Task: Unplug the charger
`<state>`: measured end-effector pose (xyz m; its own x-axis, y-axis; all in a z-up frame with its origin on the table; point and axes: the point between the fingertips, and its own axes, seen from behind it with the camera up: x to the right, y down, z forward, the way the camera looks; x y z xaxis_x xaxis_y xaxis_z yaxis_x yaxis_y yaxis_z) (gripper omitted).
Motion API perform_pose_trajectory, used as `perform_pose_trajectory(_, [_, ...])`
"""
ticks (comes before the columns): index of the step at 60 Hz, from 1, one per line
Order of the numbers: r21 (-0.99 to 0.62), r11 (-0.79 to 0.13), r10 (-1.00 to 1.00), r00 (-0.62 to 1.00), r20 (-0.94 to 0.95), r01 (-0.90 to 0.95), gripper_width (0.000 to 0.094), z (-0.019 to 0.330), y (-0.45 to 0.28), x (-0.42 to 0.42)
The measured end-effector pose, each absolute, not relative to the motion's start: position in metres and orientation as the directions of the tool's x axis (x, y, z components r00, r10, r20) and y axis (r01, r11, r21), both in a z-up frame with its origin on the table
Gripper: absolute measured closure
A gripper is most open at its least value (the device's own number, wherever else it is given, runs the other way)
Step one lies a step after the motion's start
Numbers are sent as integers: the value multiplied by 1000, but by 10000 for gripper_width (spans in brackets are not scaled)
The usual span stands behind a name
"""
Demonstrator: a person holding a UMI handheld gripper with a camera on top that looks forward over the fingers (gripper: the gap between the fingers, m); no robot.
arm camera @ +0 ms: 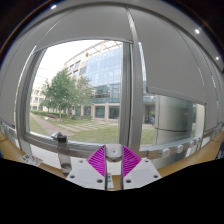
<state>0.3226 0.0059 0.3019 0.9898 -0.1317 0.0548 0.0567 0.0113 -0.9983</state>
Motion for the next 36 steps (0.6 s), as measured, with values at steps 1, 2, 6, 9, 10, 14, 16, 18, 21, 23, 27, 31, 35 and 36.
perform_pose_trajectory(1, [-999,11,-132,990,41,43,768,303,5,329])
perform_pose_trajectory(2, [-1000,9,-133,991,24,26,768,302,4,334])
perform_pose_trajectory(6, [-999,-42,-153,988,-18,-25,769,272,4,359])
perform_pose_trajectory(9, [-993,-108,-181,983,-20,-40,768,236,5,386])
perform_pose_trajectory(10, [-990,-135,-187,982,-21,-47,769,221,6,390])
perform_pose_trajectory(14, [-968,-235,-184,982,-39,-82,767,159,7,403])
perform_pose_trajectory(16, [-955,-276,-181,982,-55,-104,768,137,9,405])
perform_pose_trajectory(18, [-941,-317,-180,982,-62,-118,768,115,10,408])
perform_pose_trajectory(21, [-926,-356,-185,981,-63,-127,768,79,3,408])
perform_pose_trajectory(23, [-916,-380,-189,980,-62,-131,769,65,3,411])
perform_pose_trajectory(27, [-902,-411,-195,979,-57,-134,768,39,-2,414])
perform_pose_trajectory(31, [-890,-430,-199,978,-68,-149,756,25,-7,412])
perform_pose_trajectory(35, [-888,-432,-202,977,-75,-157,745,16,-10,413])
perform_pose_trajectory(36, [-888,-432,-203,976,-73,-156,744,15,-12,413])
